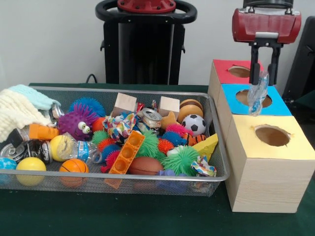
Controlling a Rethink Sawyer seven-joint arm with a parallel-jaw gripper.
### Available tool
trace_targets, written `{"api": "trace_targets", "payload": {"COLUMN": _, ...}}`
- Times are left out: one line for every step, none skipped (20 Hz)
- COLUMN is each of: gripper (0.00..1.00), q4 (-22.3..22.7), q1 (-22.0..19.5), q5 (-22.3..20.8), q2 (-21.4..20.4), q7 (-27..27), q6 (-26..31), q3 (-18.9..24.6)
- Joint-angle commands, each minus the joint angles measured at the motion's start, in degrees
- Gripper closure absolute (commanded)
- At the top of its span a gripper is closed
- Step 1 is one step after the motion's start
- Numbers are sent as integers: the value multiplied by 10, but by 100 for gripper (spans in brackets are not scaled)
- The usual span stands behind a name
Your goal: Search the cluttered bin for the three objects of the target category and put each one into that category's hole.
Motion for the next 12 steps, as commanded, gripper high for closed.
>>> {"api": "trace_targets", "payload": {"gripper": 100, "q4": 65, "q1": -8, "q5": -11, "q2": 15, "q7": 139, "q6": -16, "q3": 36}}
{"api": "trace_targets", "payload": {"gripper": 100, "q4": 64, "q1": -5, "q5": -7, "q2": 14, "q7": 139, "q6": -8, "q3": 35}}
{"api": "trace_targets", "payload": {"gripper": 100, "q4": 66, "q1": -3, "q5": -6, "q2": 13, "q7": 140, "q6": -6, "q3": 35}}
{"api": "trace_targets", "payload": {"gripper": 100, "q4": 71, "q1": -3, "q5": -3, "q2": 11, "q7": 143, "q6": -4, "q3": 36}}
{"api": "trace_targets", "payload": {"gripper": 100, "q4": 76, "q1": -2, "q5": -1, "q2": 8, "q7": 145, "q6": -3, "q3": 38}}
{"api": "trace_targets", "payload": {"gripper": 100, "q4": 82, "q1": -2, "q5": 0, "q2": 6, "q7": 147, "q6": -2, "q3": 40}}
{"api": "trace_targets", "payload": {"gripper": 100, "q4": 87, "q1": -1, "q5": 1, "q2": 3, "q7": 148, "q6": -1, "q3": 41}}
{"api": "trace_targets", "payload": {"gripper": 100, "q4": 94, "q1": -2, "q5": 1, "q2": -1, "q7": 149, "q6": -2, "q3": 46}}
{"api": "trace_targets", "payload": {"gripper": 100, "q4": 99, "q1": -3, "q5": 1, "q2": -3, "q7": 150, "q6": -4, "q3": 48}}
{"api": "trace_targets", "payload": {"gripper": 100, "q4": 103, "q1": -4, "q5": 1, "q2": -5, "q7": 151, "q6": -7, "q3": 51}}
{"api": "trace_targets", "payload": {"gripper": 100, "q4": 106, "q1": -4, "q5": 1, "q2": -6, "q7": 151, "q6": -9, "q3": 53}}
{"api": "trace_targets", "payload": {"gripper": 100, "q4": 110, "q1": -1, "q5": 2, "q2": -6, "q7": 153, "q6": -10, "q3": 51}}
